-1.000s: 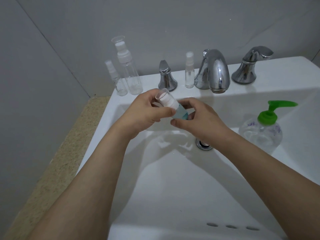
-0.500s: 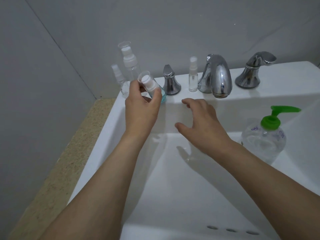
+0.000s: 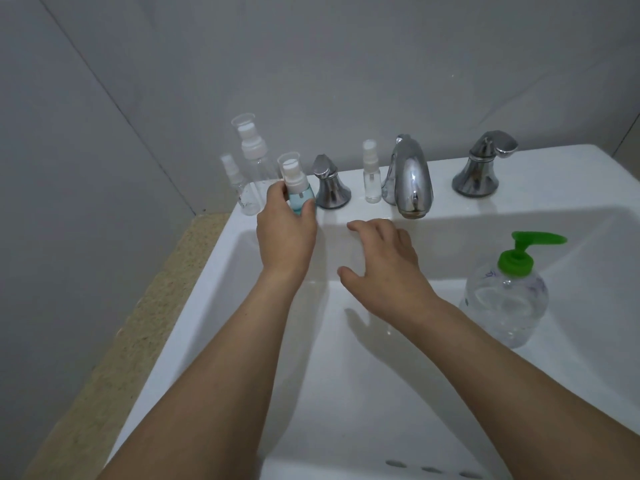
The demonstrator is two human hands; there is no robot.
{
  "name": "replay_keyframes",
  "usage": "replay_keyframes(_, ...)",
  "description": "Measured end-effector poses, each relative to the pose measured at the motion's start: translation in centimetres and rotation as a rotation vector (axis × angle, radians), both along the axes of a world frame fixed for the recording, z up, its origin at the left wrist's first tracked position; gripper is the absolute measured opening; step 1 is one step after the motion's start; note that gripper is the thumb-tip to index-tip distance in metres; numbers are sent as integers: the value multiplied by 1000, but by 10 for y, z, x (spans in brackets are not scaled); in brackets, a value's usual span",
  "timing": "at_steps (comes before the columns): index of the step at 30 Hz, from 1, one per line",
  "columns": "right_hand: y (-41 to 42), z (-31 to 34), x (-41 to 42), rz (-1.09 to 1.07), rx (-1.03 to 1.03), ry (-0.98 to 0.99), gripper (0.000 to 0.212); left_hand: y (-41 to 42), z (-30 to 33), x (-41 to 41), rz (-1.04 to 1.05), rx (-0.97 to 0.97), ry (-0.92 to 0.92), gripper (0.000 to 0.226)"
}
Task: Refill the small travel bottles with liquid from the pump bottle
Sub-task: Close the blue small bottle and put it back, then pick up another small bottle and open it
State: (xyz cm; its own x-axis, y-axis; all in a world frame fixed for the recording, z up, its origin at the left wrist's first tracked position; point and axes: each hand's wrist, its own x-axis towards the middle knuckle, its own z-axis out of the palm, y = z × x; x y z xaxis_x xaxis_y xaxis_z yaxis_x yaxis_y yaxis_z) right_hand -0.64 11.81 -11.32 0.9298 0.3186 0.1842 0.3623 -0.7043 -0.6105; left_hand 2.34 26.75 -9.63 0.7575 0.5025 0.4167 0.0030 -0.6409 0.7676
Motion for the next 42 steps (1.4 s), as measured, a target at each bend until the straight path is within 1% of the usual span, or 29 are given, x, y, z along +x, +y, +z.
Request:
replay_keyframes(4,0,-1,0,23,6,14,63,-2,0,2,32,-6,-5,36)
replay_keyframes(10,0,-1,1,44,31,36,61,-2,2,-2,11,1,5,36)
replay_keyframes(13,0,0,0,50,40,40,61,-3,1,-9,-3,-5,13,42)
replay_keyframes(15,1,1,0,50,43,46,61,-2,1,-15,-16,-29,-1,45)
replay_keyframes(17,1,1,-1,53,46,52,61,0,1,-21,-18,-22,-33,41)
replay_keyframes(20,1,2,-1,61,59,46,60,4,11,-30,25,104,-106,33)
replay_keyframes(24,0,2,-1,63,64,49,58,15,38,-27,140,395,-249,28)
replay_keyframes(25,1,2,-2,65,67,49,58,18,45,-24,173,466,-254,30)
replay_keyframes(27,1,3,-3,71,73,47,58,20,58,-17,221,556,-172,41)
replay_keyframes(30,1,3,-3,79,79,57,58,21,69,-7,264,589,33,58)
replay_keyframes(34,1,3,-2,81,95,61,57,26,71,2,276,628,157,67)
replay_keyframes(38,1,2,-3,91,91,71,56,32,70,5,269,671,158,65)
replay_keyframes(42,1,3,-3,89,93,72,56,38,70,2,257,690,38,48)
